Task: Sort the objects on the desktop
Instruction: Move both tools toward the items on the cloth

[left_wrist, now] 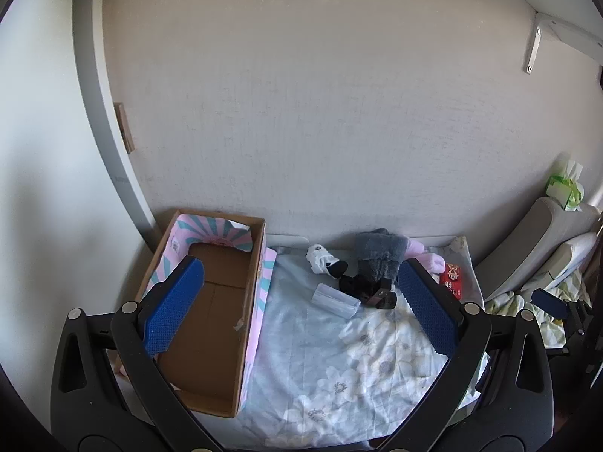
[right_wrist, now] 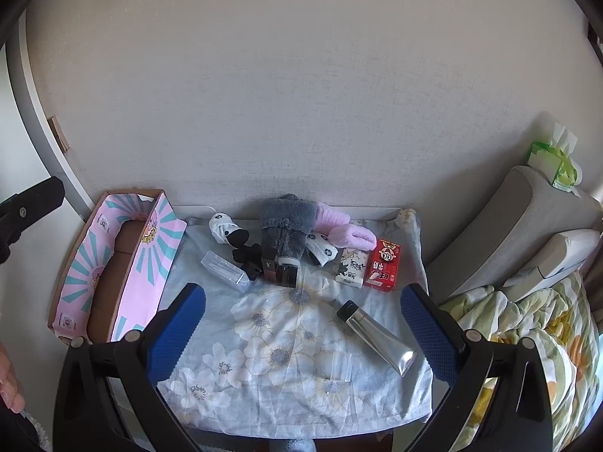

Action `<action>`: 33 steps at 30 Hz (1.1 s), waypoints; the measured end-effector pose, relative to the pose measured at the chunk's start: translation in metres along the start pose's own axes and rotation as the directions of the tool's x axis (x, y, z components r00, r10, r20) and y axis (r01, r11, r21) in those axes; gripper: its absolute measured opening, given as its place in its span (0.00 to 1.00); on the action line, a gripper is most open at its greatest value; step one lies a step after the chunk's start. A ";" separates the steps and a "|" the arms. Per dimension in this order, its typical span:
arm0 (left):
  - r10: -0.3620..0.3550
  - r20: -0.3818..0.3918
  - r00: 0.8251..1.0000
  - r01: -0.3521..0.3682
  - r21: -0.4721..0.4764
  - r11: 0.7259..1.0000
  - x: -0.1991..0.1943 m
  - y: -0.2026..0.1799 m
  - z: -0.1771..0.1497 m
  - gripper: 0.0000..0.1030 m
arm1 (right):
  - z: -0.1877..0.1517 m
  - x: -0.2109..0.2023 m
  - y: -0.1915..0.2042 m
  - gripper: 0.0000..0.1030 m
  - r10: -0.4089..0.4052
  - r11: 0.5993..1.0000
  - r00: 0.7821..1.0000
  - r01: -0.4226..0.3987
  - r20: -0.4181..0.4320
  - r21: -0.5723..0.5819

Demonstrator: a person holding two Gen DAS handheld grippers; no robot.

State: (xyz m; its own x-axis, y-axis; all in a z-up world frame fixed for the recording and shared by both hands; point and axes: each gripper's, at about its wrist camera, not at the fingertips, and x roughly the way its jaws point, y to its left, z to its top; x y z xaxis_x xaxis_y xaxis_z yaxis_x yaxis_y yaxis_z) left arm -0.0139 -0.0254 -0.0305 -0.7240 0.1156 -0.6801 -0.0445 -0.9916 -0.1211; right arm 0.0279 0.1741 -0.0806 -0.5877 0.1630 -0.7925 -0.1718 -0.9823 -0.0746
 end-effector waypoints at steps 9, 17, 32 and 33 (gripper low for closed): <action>0.055 -0.011 0.998 -0.055 0.014 0.998 0.004 -0.007 -0.003 1.00 | 0.000 0.002 -0.007 1.00 0.005 1.000 1.000 -0.005 -0.009 -0.002; 0.036 -0.006 0.999 -0.036 -0.020 0.999 0.005 -0.009 -0.002 1.00 | 0.000 0.005 -0.010 1.00 0.003 1.000 1.000 -0.004 -0.013 -0.008; 0.049 -0.037 0.998 -0.051 -0.049 0.998 0.018 -0.012 -0.002 1.00 | 0.000 0.010 -0.015 1.00 0.024 0.999 0.999 -0.024 -0.022 -0.026; 0.052 -0.039 0.998 -0.054 -0.049 0.997 0.019 -0.013 -0.002 1.00 | 0.001 0.011 -0.016 1.00 0.026 0.999 0.999 -0.026 -0.024 -0.028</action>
State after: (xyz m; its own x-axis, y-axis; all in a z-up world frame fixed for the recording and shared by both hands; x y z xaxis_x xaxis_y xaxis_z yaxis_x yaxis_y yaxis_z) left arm -0.0254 -0.0104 -0.0436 -0.6981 0.0659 -0.7130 0.0287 -0.9924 -0.1198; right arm 0.0234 0.1912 -0.0881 -0.5725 0.1352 -0.8087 -0.1343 -0.9884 -0.0702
